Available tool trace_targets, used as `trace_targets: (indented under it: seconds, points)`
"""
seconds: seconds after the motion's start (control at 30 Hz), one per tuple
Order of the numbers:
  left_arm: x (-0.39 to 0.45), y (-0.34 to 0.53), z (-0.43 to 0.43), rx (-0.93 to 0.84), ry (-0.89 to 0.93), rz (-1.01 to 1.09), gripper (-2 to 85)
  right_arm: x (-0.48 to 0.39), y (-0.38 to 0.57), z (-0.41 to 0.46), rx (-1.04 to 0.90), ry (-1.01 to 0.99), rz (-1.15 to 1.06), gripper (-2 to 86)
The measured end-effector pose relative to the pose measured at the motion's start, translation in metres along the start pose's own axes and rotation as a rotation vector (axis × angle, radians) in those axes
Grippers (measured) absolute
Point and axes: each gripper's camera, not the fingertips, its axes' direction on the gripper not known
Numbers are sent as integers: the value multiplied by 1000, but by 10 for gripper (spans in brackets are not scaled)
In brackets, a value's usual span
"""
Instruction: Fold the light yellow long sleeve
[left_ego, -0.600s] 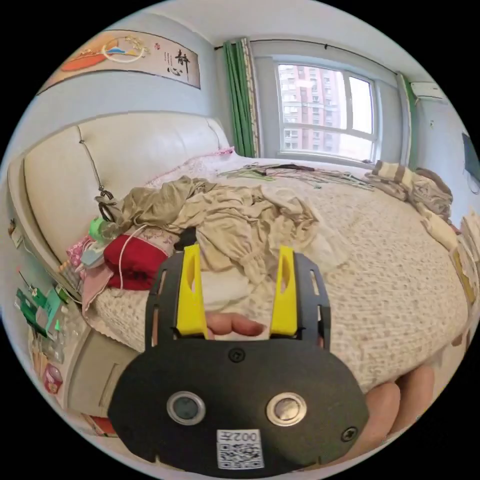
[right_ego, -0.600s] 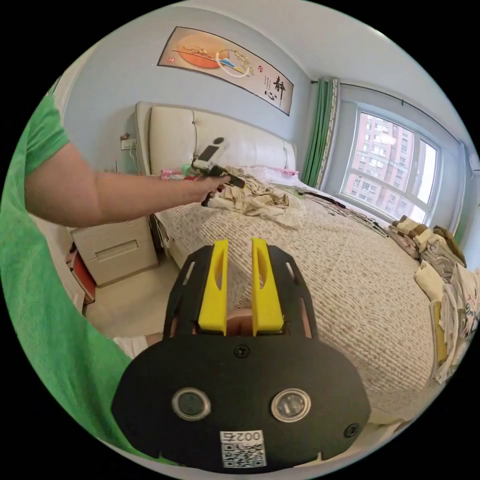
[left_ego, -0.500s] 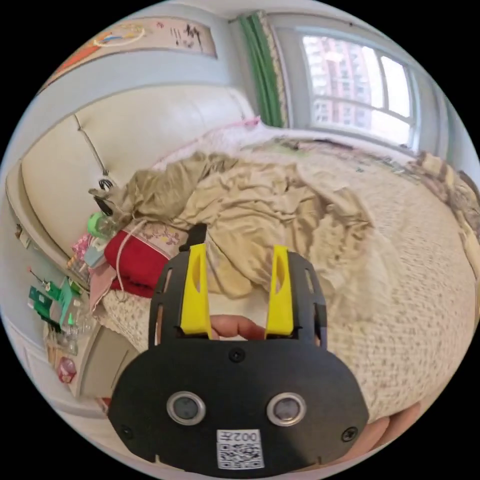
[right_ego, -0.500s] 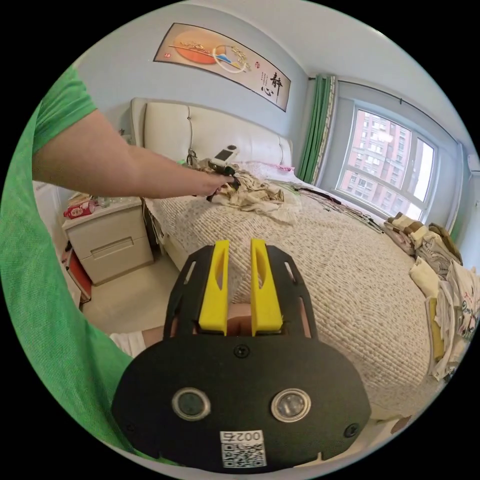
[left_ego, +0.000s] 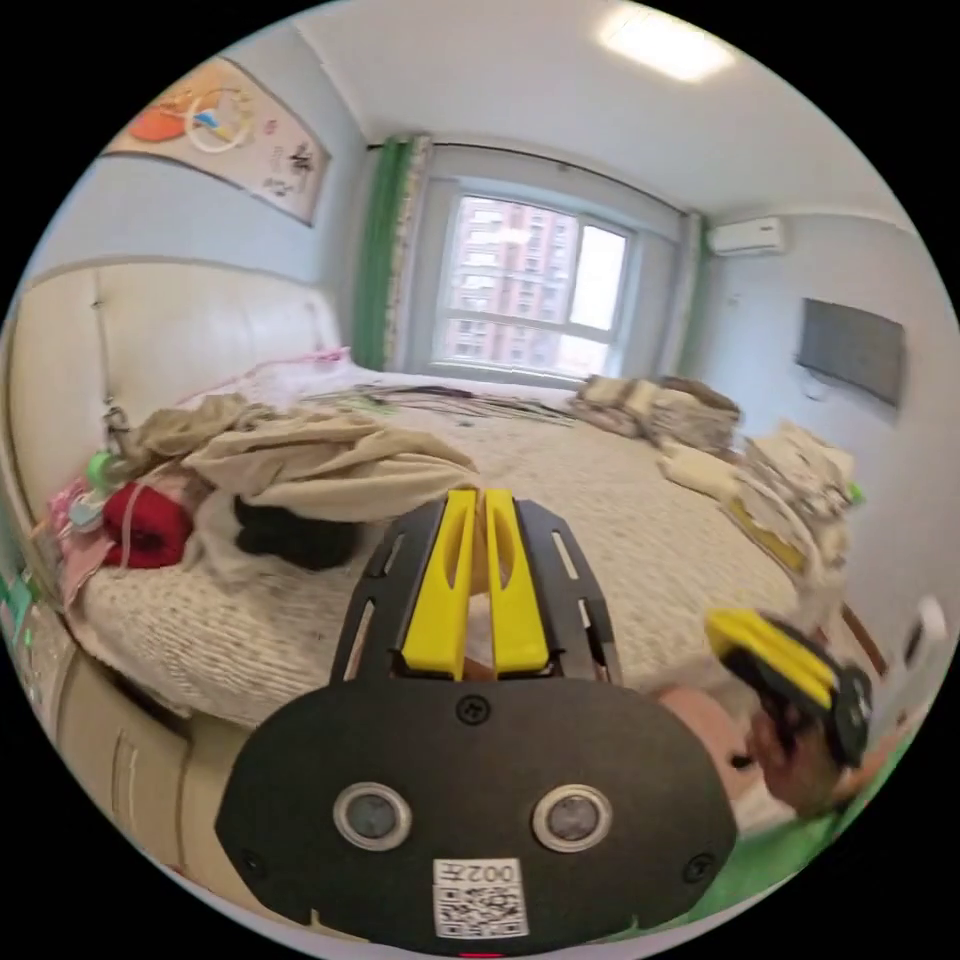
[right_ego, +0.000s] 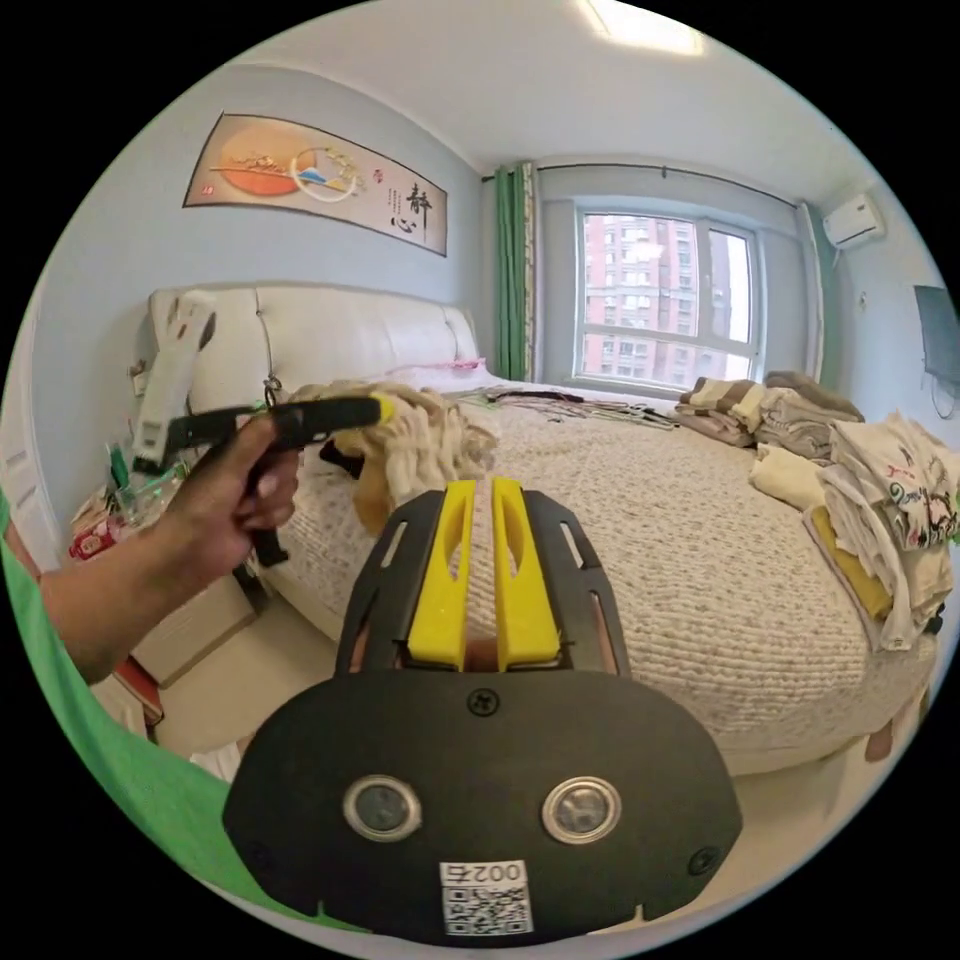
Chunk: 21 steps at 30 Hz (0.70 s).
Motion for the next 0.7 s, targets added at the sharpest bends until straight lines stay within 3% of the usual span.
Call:
trace_targets:
  seconds: [0.1,0.2,0.37,0.5,0.57,0.7]
  points:
    - [68,35,36,-253,177,195,-9,19,-15,1,-34,-18,-1,57]
    - [89,70,68,-456,181,118,-10,26,-28,5,-68,-62,-46,61]
    - [55,82,67,-497,361,-30,-14,10,-44,57,-272,-193,-194,111]
    - [22,87,59,-514,505,-138,-11,-5,-32,126,-507,-149,-281,108]
    - [13,86,41,-462,433,-142,-10,-2,-22,147,-565,-143,-275,60]
    - [-11,78,-13,-249,25,-110,-10,11,-35,101,-390,-165,-214,19]
